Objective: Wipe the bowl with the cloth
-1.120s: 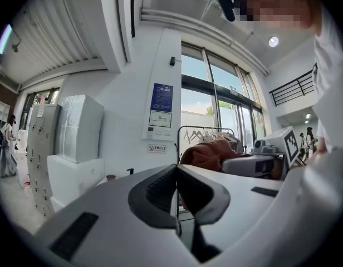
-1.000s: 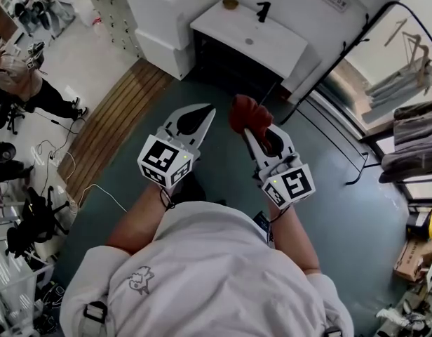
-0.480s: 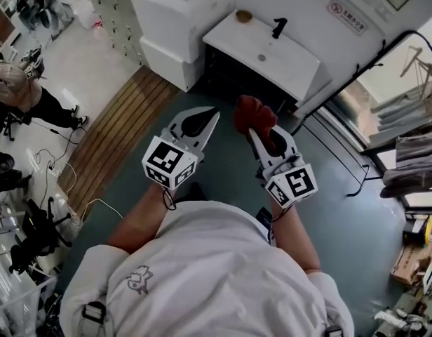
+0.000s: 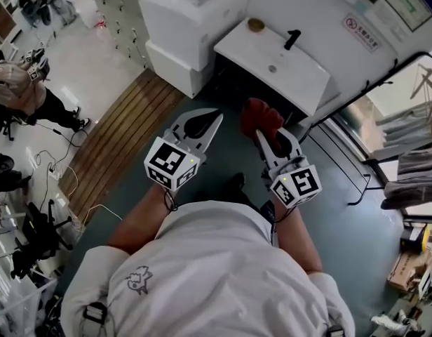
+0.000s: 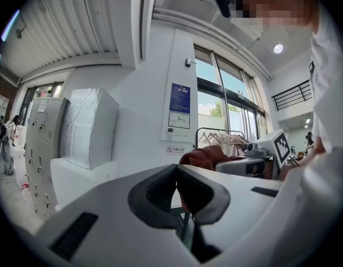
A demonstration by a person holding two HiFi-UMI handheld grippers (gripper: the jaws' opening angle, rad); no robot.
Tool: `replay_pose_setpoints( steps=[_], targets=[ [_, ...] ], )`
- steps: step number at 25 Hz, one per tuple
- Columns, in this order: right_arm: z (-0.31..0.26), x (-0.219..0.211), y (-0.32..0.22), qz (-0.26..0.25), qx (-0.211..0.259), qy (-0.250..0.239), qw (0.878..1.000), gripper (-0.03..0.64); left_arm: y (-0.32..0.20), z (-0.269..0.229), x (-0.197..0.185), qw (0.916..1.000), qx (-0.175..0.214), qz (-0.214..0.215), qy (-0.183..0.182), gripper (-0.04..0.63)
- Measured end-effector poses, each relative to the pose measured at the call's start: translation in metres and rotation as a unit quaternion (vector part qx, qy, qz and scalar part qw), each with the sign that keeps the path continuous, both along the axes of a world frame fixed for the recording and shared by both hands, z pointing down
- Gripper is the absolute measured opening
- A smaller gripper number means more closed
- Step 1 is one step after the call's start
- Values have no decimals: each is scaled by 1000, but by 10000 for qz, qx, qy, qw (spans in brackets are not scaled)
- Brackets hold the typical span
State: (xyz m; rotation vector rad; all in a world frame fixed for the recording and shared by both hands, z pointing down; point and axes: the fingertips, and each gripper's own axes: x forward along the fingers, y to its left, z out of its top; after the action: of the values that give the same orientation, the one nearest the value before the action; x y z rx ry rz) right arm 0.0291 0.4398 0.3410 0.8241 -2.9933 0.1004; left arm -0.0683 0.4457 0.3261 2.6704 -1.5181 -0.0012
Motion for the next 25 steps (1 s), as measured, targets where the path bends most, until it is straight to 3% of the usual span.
replay_pose_setpoints(
  steps=[9, 15, 18, 25],
  targets=[
    [16, -20, -68, -155, -171, -171, 9996, 94, -53, 17, -26, 9994, -194, -255, -90, 14],
    [22, -22, -145, -238, -215, -236, 9992, 94, -124, 30, -37, 9981, -366, -484, -122, 14],
    [21, -14, -189, -273, -237, -333, 9988, 94, -168, 32, -29, 9978, -442, -486, -37, 14],
    [19, 17, -291, -306, -198, -377, 9986, 94, -269, 33, 8, 9977, -441, -454, -235, 14]
  ],
)
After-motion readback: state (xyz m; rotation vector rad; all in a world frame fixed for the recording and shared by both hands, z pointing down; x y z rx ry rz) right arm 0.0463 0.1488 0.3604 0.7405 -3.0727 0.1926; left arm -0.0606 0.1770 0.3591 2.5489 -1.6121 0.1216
